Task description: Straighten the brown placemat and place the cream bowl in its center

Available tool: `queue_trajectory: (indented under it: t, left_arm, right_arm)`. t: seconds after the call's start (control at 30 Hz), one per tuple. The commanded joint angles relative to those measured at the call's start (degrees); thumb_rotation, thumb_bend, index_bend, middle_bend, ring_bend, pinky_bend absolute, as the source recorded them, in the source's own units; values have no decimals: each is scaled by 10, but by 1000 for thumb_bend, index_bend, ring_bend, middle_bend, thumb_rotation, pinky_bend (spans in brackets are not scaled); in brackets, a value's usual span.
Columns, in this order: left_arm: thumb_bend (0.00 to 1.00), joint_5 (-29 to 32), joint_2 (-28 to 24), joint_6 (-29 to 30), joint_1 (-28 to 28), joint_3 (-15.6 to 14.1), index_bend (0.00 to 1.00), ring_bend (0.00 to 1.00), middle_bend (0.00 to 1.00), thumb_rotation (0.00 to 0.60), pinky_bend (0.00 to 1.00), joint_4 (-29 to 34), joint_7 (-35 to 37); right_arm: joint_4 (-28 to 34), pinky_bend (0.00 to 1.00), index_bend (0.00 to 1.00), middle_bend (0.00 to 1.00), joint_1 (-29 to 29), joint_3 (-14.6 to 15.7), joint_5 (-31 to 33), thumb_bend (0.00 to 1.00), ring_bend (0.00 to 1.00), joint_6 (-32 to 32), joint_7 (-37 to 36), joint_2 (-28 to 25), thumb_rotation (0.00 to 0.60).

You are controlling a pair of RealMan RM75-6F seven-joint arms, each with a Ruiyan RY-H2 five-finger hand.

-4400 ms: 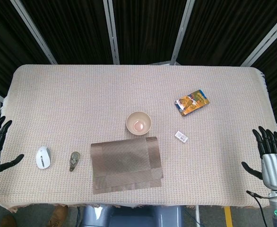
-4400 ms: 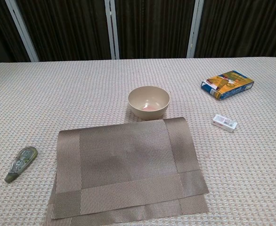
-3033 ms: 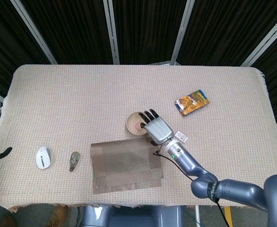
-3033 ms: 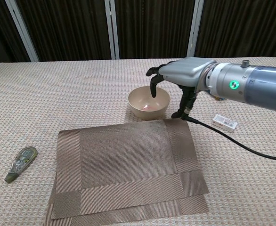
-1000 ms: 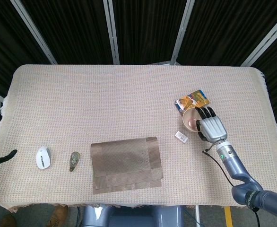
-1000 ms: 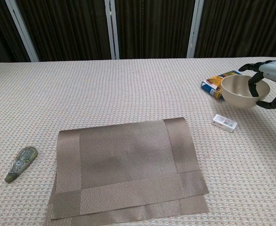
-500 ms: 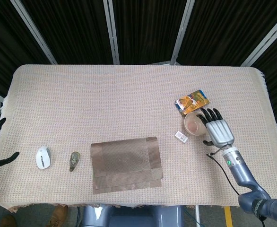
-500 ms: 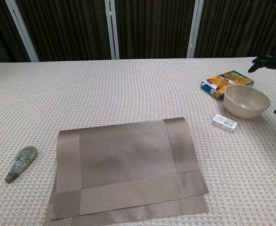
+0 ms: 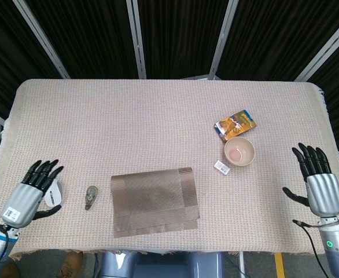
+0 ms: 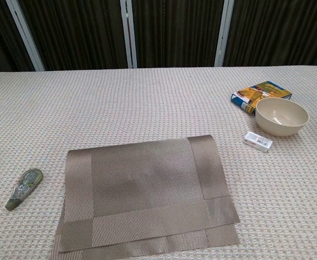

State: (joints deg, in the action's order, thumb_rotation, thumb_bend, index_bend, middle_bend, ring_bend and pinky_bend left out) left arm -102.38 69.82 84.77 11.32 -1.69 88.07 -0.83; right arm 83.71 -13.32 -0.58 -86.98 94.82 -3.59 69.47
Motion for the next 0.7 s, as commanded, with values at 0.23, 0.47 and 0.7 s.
queue_trajectory:
  t: [0.23,0.47,0.7]
  left_arm:
    - [43,-80,73,-55,66,-34,324,0,0,600,0,-60,32]
    - [89,-91,129,-106,89,-59,357,0,0,600,0,-89,27]
    - [115,-85,171,-134,104,-69,359,0,0,600,0,-112,20]
  right_arm:
    - [41,0,0,0,44,0,-28,0,0,37,19,-9,600]
    - [44,0,0,0,50,-8,-31,0,0,26,17,-13,600]
    - [40,0,0,0,51,-15,-30,0,0,9,7,-11,600]
